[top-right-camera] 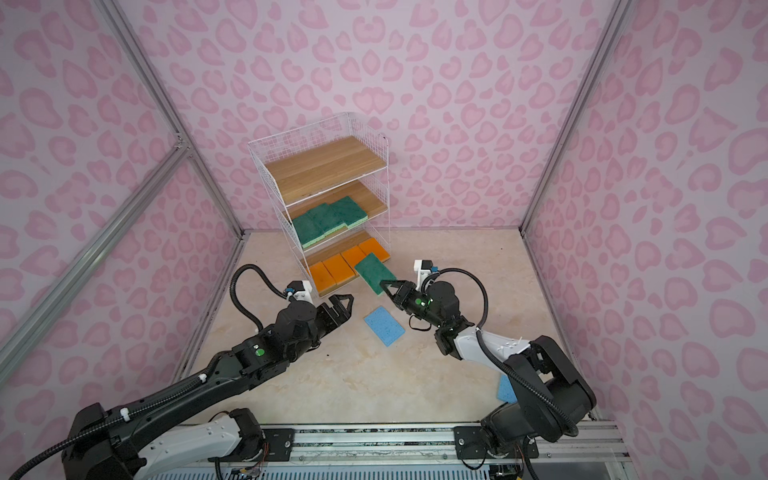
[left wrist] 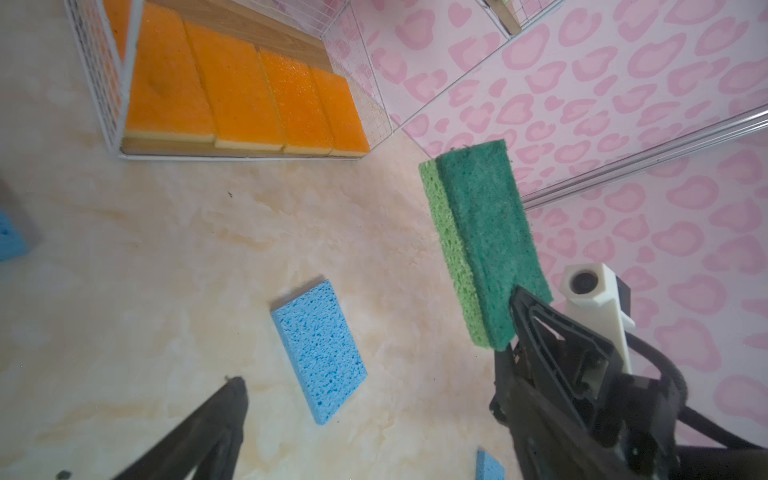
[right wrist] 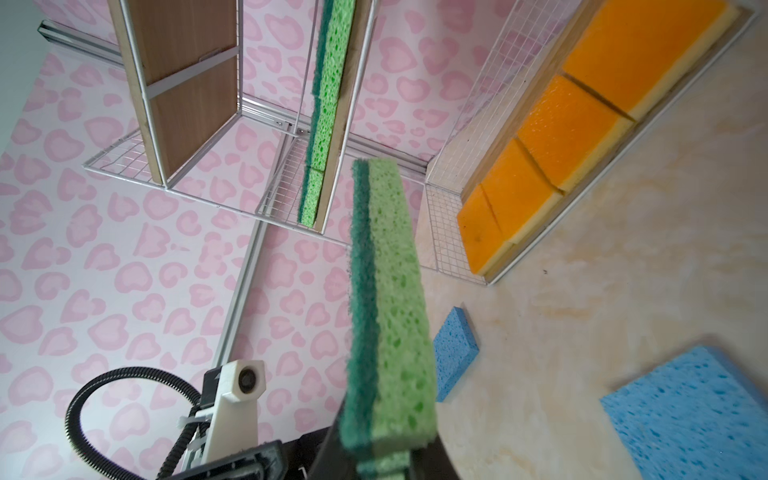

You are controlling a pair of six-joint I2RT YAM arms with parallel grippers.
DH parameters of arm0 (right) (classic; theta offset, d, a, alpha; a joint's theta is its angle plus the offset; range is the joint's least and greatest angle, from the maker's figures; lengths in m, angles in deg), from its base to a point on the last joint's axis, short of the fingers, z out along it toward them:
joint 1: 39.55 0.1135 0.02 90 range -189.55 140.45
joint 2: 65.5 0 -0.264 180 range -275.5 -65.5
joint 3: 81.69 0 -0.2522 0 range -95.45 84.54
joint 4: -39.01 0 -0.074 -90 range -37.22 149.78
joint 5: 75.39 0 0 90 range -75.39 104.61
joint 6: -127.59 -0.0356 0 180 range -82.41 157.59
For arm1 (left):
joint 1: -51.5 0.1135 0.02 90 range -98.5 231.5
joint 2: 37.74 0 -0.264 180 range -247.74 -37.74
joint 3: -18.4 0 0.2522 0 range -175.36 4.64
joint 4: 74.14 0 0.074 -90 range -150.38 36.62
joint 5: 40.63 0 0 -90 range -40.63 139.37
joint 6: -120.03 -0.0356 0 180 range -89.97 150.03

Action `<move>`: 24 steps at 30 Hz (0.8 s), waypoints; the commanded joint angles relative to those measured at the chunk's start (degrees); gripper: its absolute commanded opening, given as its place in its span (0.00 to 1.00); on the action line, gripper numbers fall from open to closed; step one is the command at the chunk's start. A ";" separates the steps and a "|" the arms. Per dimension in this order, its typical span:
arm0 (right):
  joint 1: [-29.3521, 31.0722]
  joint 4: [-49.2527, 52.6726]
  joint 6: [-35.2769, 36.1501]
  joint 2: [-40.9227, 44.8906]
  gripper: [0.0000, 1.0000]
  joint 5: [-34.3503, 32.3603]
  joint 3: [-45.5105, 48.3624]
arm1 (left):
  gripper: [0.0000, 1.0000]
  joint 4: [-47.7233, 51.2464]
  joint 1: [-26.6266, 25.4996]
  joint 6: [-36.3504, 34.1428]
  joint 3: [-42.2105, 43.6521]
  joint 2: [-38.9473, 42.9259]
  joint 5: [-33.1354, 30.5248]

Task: Place and organize the cleaning sponges onto the shelf
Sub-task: 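Carry the green sponge to the middle shelf with right gripper while left gripper withdraws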

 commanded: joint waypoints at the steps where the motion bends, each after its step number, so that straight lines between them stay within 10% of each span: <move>1: -1.47 7.94 5.44 1.71 0.18 1.76 -2.67 | 0.98 4.20 0.00 -4.52 2.02 3.39 -4.78; 24: -8.00 28.79 13.97 -8.22 0.18 2.44 -33.33 | 0.97 10.94 11.37 -12.49 7.50 9.39 -0.21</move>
